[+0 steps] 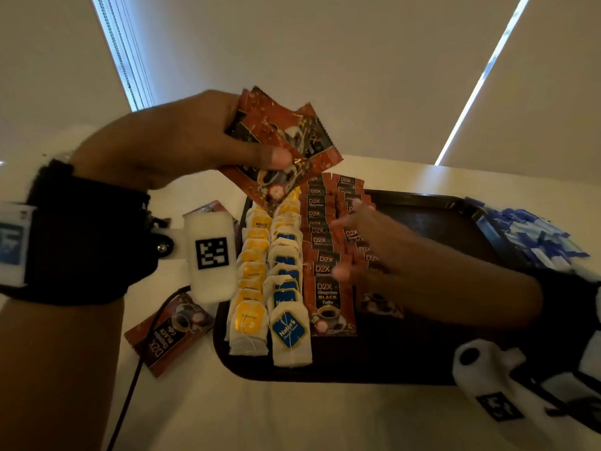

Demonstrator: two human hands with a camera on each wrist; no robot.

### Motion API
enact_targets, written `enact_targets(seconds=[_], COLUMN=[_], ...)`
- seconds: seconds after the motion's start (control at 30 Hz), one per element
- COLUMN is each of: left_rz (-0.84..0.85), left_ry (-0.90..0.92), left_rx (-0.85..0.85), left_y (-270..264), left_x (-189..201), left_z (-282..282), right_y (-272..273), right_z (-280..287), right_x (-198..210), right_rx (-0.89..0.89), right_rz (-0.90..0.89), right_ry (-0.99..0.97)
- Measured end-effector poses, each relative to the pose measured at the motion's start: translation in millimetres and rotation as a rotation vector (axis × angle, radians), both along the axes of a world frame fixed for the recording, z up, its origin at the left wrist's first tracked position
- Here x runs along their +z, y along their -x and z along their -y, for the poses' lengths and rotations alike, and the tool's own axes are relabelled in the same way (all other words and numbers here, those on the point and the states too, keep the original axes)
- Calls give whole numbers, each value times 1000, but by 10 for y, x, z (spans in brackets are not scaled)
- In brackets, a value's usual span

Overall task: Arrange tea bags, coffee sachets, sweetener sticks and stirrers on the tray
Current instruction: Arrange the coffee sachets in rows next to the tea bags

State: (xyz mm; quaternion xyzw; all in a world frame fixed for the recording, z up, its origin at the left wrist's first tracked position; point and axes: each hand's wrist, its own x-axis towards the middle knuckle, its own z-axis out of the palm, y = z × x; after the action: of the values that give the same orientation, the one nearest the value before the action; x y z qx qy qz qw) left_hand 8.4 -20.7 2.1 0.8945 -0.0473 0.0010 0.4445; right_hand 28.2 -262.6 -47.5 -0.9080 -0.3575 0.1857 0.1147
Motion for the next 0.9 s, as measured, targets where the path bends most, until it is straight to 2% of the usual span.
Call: enact_targets(seconds=[0.1,0.13,0.2,0.27,0.47,0.67,0.77,0.83,0.9], left_rz=[-52,-73,-105,-131,-191,-110,-91,-86,-88], left_ry=[76,80,63,64,13,77,79,82,79], left_rx=[-79,-83,-114,-149,-182,-61,-43,-17,-1], left_y=[20,27,5,-7,-25,13,43,51,48], left_x=[-27,-32,-76,-100,-108,-53,-26,-7,3], left_z=[105,111,120,146,178,75,64,49,29], right_y=[-84,-120,-151,-157,-183,-189,-230,-273,-332], right_z=[-136,-159,-193,-206,-90,144,275,372,463], right_x=[131,143,126,78,19,-85,-111,-96,-65], right_rx=[-257,-309,-351,-339,-343,-482,-461,-394,-292], right_rz=[-10,-45,-175,-245,-257,-468,-307,-183,-134], right_ry=[-585,-726,-894,-957,-983,-931,-741,-595,-372])
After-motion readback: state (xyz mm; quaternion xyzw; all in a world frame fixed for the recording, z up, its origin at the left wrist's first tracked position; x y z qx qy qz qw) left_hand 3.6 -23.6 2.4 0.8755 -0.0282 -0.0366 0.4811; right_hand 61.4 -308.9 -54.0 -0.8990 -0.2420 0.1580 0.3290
